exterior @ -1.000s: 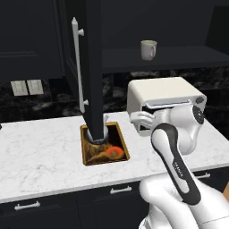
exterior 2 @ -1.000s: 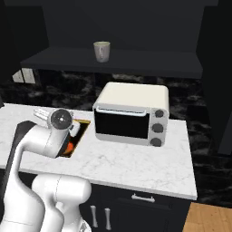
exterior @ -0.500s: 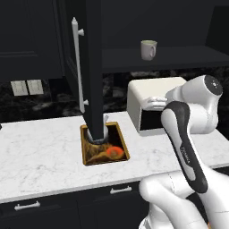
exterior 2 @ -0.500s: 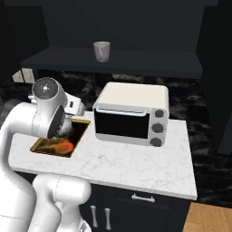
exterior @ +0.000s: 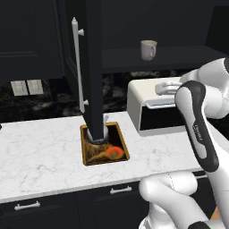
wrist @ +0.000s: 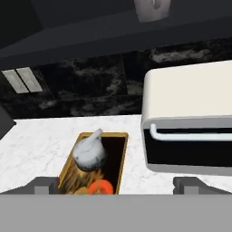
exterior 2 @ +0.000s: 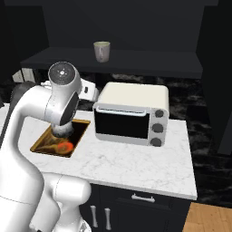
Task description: Pick the kettle from the counter and place it on the tray. Then pick the mug from the cabinet and place it on the tray. Then close the cabinet doors.
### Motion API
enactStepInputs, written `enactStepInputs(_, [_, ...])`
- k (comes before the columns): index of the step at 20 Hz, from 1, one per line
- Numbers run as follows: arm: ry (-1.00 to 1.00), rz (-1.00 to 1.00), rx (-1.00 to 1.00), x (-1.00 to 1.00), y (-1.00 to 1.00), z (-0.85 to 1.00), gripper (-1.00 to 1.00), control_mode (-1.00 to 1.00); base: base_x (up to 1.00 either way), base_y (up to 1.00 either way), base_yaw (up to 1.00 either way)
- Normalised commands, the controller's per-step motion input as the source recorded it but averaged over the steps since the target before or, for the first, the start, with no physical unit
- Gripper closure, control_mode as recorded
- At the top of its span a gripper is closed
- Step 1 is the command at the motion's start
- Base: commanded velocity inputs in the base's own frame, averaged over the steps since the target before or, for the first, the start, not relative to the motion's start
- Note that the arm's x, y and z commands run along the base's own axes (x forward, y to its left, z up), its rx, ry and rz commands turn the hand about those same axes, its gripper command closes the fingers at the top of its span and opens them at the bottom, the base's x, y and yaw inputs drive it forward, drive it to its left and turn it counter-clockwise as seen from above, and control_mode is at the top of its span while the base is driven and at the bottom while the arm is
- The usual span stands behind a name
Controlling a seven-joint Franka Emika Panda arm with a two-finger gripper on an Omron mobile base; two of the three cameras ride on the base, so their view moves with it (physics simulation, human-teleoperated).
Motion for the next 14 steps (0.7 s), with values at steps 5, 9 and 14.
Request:
enactStepInputs(5, [-0.05,0.00,0.00,0.59,-0.13,0.71,-1.00,-1.00,0.00,0.00,0.00])
enactStepInputs(9, [0.02,0.00,0.00,0.56,-0.35,0.43,-1.00,-1.00,0.00,0.00,0.00])
enactStepInputs(14, [0.00,0.00,0.00,0.80,-0.17,0.00,-1.00,-1.00,0.00,0.00,0.00])
